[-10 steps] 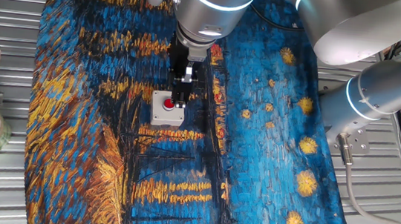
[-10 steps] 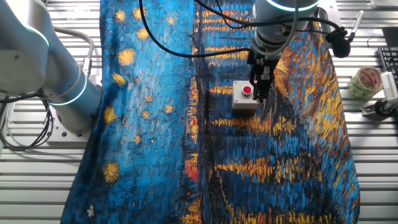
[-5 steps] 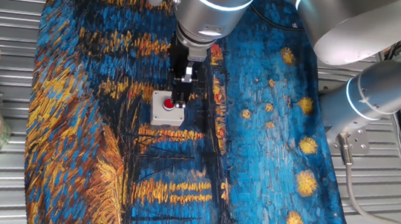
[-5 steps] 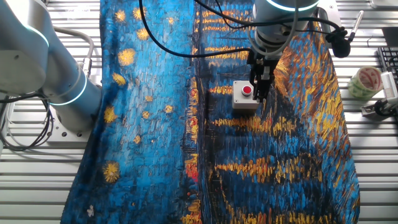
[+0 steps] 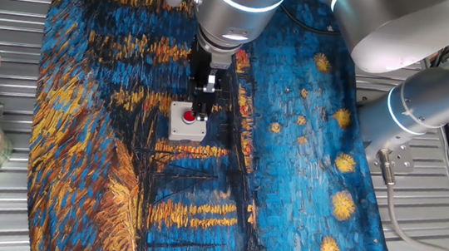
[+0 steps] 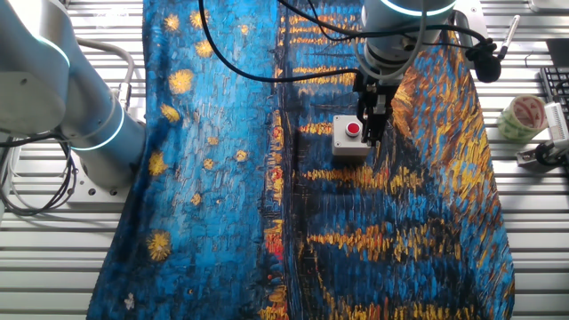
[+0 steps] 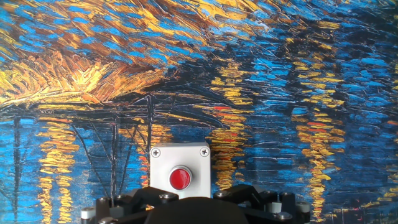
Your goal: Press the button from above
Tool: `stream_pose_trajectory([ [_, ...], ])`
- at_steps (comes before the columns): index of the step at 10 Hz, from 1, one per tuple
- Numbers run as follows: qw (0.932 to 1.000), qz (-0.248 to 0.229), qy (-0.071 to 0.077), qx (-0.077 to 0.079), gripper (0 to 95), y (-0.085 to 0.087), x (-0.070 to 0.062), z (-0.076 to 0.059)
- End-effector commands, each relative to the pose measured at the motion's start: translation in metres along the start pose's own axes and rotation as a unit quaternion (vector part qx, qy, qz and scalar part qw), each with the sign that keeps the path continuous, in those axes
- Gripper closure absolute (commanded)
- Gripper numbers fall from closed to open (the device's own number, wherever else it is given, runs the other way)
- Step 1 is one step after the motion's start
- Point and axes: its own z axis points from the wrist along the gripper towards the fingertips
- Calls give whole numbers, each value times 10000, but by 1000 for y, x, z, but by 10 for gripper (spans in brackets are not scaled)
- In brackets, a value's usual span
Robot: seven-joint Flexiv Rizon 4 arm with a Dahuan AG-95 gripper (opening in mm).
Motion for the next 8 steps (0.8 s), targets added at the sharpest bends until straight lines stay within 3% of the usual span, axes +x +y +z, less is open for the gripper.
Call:
stream_pose_trajectory([
  [1,9994,-224,-241,114,950,0,0,0],
  [2,9996,-166,-240,-12,950,0,0,-1],
  [8,9996,-120,-243,39,950,1,1,-2],
])
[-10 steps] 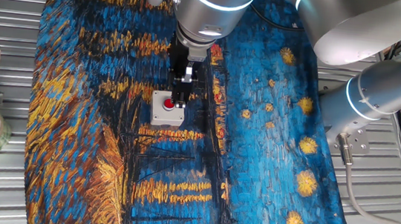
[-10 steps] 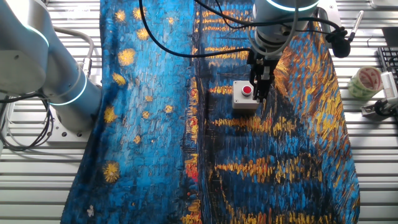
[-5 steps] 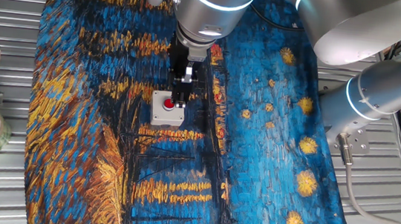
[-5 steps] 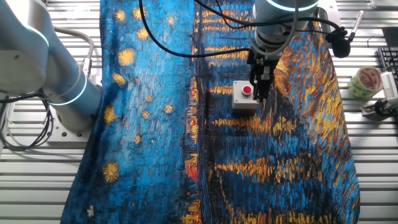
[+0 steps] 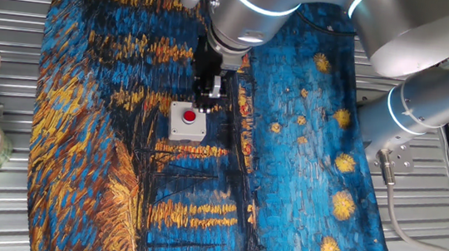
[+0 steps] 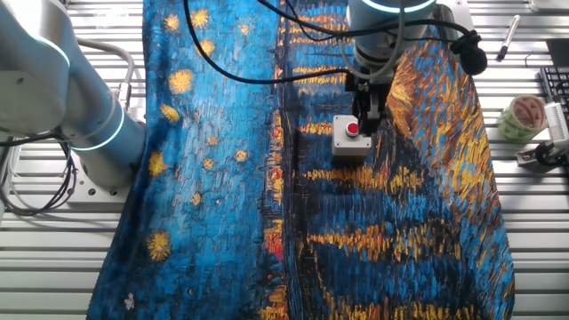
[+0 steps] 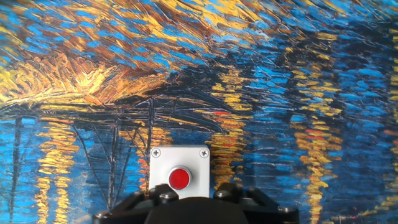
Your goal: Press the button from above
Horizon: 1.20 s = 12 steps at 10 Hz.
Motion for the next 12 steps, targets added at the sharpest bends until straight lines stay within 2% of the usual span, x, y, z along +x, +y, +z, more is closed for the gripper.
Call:
stream_pose_trajectory([
  [1,10000,16,3,-11,950,0,-1,0],
  [8,9998,213,-5,25,950,1,0,-1],
  [12,9995,308,-35,7,950,2,9,0],
])
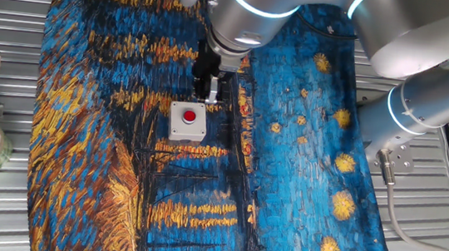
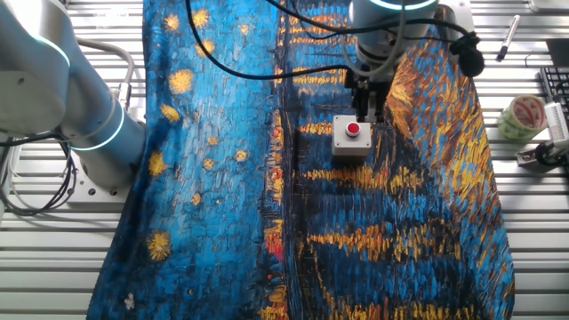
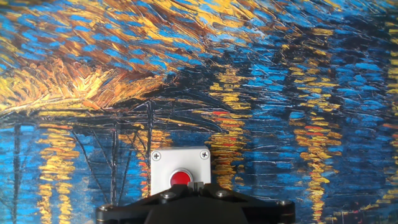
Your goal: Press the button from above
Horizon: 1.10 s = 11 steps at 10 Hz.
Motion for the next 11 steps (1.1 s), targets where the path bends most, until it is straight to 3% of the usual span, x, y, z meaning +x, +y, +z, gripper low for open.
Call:
stream_pose_trajectory([
  [1,10000,10,5,-4,950,0,2,0],
  [7,10000,-7,16,3,950,1,2,1],
  [11,10000,-3,-44,25,950,4,3,13],
])
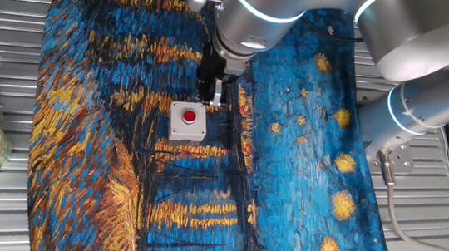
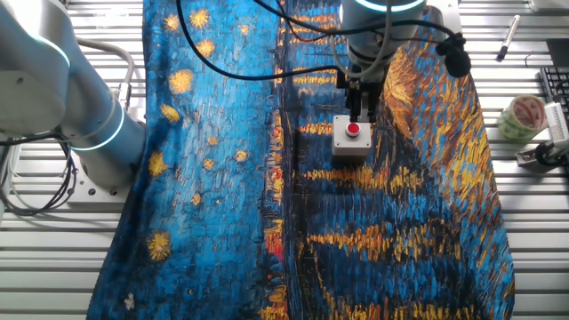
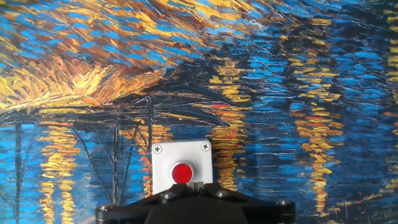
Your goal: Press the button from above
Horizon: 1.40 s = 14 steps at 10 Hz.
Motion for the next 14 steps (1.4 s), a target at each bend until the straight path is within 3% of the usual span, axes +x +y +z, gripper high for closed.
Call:
stream_pose_trajectory([
  [1,10000,2,-2,20,950,1,1,3],
  [4,10000,-31,-49,29,950,2,2,11],
  [14,10000,-69,-62,12,950,4,1,12],
])
